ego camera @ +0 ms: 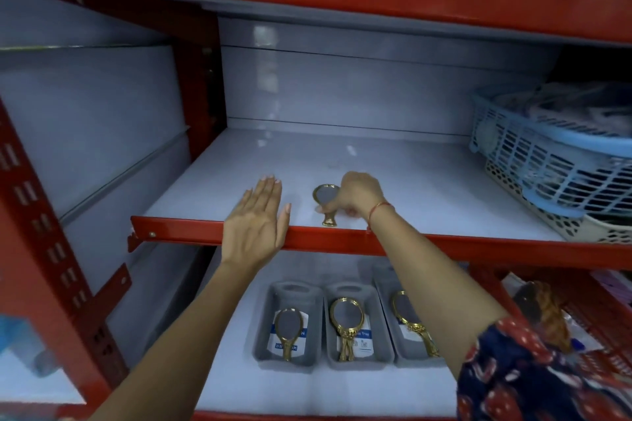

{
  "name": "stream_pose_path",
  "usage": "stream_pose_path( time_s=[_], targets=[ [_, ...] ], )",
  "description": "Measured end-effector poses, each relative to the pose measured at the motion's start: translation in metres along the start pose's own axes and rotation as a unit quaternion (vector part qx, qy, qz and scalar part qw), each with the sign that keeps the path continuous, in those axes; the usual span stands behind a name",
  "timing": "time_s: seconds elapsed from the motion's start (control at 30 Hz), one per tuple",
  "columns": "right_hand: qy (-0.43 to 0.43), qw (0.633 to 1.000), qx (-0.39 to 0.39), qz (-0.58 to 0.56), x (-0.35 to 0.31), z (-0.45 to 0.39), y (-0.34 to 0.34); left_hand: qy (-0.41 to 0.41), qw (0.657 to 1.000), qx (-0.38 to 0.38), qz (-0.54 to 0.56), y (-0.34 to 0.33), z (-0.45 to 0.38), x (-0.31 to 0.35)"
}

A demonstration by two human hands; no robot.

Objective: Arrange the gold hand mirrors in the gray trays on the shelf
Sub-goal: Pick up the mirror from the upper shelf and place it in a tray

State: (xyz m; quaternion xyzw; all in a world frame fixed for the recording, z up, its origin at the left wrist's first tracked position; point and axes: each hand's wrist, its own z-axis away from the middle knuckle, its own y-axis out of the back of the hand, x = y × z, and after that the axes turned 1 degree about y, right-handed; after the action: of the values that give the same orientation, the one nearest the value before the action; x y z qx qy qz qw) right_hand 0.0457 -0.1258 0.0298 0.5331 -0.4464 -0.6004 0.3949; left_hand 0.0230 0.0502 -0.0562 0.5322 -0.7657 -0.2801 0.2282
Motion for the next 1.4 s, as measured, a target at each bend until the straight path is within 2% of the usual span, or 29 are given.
stream_pose_path(
  time_s=[0.1,0.2,0.27,0.37,0.47,0.53,0.6,0.7,0.87,1.03,1.17,1.4],
  targets=[
    [-0.022,0.999,-0.048,0.011,-0.004,-0.010,0.005,0.002,1.000,-0.009,0.005,0.000,0.001,-0.001],
    [-0.060,0.988,-0.144,-0.011,-0.004,-0.013,0.010,0.001,1.000,-0.012,0.011,0.001,0.000,0.000],
    [-0.082,0.979,-0.181,-0.039,-0.002,-0.010,0.013,0.001,1.000,-0.011,0.015,0.000,0.000,-0.001],
    [-0.080,0.978,-0.170,-0.091,0.001,-0.001,0.017,0.002,1.000,-0.011,0.018,0.000,0.000,-0.002],
    [-0.061,0.973,-0.097,-0.202,0.011,0.002,0.017,0.001,1.000,-0.013,0.018,0.001,0.001,-0.002],
    [-0.059,0.949,-0.058,-0.303,0.021,0.010,0.018,0.000,1.000,-0.014,0.017,0.001,0.001,-0.001],
    [-0.050,0.906,-0.053,-0.417,0.032,0.027,0.021,-0.001,1.000,-0.012,0.020,0.002,0.001,-0.001],
    [-0.013,0.848,-0.107,-0.518,0.050,0.066,0.024,0.000,1.000,-0.013,0.020,0.001,0.002,-0.001],
    [0.000,0.829,-0.202,-0.522,0.075,0.115,-0.011,-0.009,1.000,-0.005,0.020,0.002,0.005,0.000],
    [-0.063,0.834,-0.281,-0.471,0.085,0.133,-0.078,-0.020,1.000,0.016,0.010,-0.001,0.006,-0.001],
    [-0.142,0.821,-0.299,-0.466,0.084,0.107,-0.143,-0.040,0.997,0.061,-0.002,-0.008,0.005,-0.004],
    [-0.214,0.772,-0.253,-0.543,0.068,0.053,-0.224,-0.070,0.988,0.139,-0.017,-0.023,0.004,-0.010]
  ],
)
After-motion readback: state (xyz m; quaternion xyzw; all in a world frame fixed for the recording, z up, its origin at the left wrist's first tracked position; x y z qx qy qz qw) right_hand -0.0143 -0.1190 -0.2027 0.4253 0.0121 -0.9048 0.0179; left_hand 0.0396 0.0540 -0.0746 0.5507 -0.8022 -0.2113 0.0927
